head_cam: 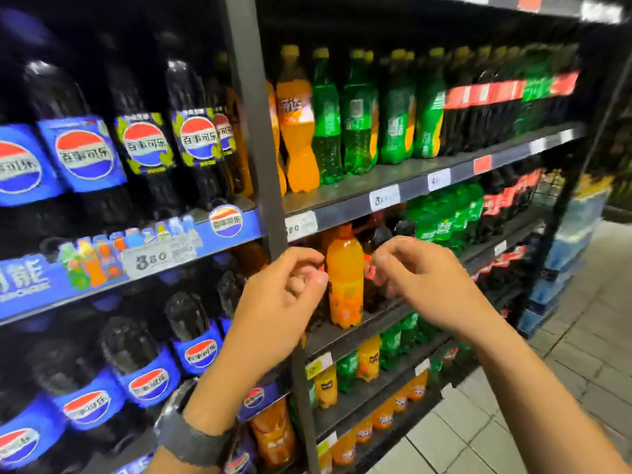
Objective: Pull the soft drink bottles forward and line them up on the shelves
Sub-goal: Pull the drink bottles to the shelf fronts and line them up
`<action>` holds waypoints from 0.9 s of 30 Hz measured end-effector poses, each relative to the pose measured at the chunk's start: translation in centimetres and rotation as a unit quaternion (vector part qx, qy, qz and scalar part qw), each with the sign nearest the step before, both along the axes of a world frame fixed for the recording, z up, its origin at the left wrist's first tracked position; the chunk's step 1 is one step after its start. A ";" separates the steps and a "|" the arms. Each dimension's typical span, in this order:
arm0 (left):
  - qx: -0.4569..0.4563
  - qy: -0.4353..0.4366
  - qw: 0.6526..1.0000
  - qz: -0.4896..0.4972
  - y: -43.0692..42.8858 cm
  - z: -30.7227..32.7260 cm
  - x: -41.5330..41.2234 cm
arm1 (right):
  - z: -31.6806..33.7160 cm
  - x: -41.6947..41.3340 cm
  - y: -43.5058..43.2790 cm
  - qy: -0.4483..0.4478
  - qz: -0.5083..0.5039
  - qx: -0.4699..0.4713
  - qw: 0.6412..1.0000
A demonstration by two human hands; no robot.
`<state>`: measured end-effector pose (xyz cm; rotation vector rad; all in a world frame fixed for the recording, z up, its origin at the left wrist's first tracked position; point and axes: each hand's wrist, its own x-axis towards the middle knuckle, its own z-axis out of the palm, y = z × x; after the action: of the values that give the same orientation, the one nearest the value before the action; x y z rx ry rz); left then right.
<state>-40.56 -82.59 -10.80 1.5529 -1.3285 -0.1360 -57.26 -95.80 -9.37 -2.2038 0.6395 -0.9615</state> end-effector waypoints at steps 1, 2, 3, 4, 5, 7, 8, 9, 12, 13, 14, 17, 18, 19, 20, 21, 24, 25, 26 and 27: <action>-0.012 0.000 1.000 0.008 -0.7 0.6 -0.3 | 0.6 -0.5 -0.8 -0.025 -0.010 -0.004 1.000; -0.022 0.004 1.000 0.018 -1.2 0.9 -0.5 | 0.9 -0.8 -1.6 -0.049 -0.017 -0.003 0.999; -0.030 0.008 0.999 0.030 -1.7 0.9 -0.8 | 1.1 -1.1 -2.4 -0.073 -0.018 0.004 0.997; -0.035 0.011 0.998 0.044 -2.4 0.8 -1.0 | 1.1 -1.3 -3.3 -0.094 -0.015 0.013 0.995; -0.038 0.012 0.997 0.061 -3.0 0.4 -1.3 | 1.0 -1.4 -4.2 -0.109 -0.010 0.021 0.994; -0.041 0.019 0.995 0.094 -4.4 -0.4 -1.8 | 0.6 -1.3 -6.1 -0.121 0.008 0.031 0.992; -0.042 0.019 0.992 0.114 -5.3 -0.9 -2.0 | 0.3 -1.1 -7.3 -0.123 0.022 0.039 0.991; -0.040 0.019 0.990 0.135 -6.3 -1.5 -2.1 | -0.1 -0.9 -8.5 -0.123 0.037 0.046 0.991; -0.019 0.004 0.977 0.213 -9.0 -3.3 -2.9 | -1.3 -0.1 -12.4 -0.072 0.086 0.042 0.993; -0.009 -0.017 0.970 0.243 -9.8 -3.9 -3.1 | -1.9 0.3 -13.7 -0.043 0.102 0.031 0.993; 0.004 -0.044 0.961 0.272 -10.6 -4.6 -3.3 | -2.4 0.5 -15.0 -0.018 0.117 0.018 0.993; 0.064 -0.111 0.937 0.326 -12.2 -6.2 -3.5 | -4.4 1.6 -18.2 0.028 0.154 -0.003 0.988; 0.080 -0.120 0.930 0.339 -12.6 -6.5 -3.4 | -5.0 1.9 -19.2 0.042 0.163 -0.011 0.986; 0.089 -0.127 0.923 0.352 -12.8 -6.7 -3.2 | -5.5 2.3 -20.0 0.054 0.171 -0.021 0.984; 0.096 -0.133 0.916 0.365 -12.9 -6.6 -3.0 | -6.0 2.7 -20.7 0.068 0.181 -0.032 0.980; 0.105 -0.140 0.910 0.376 -12.9 -6.4 -2.7 | -6.3 3.2 -21.2 0.083 0.194 -0.047 0.976; 0.163 -0.185 0.892 0.379 -12.9 -5.2 -1.8 | -6.7 4.8 -21.7 0.115 0.233 -0.131 0.957; 0.186 -0.215 0.883 0.373 -12.9 -4.8 -1.4 | -6.6 5.5 -21.6 0.117 0.248 -0.168 0.947; 0.211 -0.249 0.871 0.369 -12.9 -4.3 -1.1 | -6.5 6.2 -21.4 0.117 0.264 -0.204 0.935; 0.240 -0.279 0.854 0.368 -12.9 -3.8 -0.7 | -6.2 6.9 -21.1 0.116 0.277 -0.238 0.923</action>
<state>-41.26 -95.50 -14.57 2.5709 -1.0507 0.5469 -50.38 -116.88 -15.59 -2.7321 -0.1640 -0.5952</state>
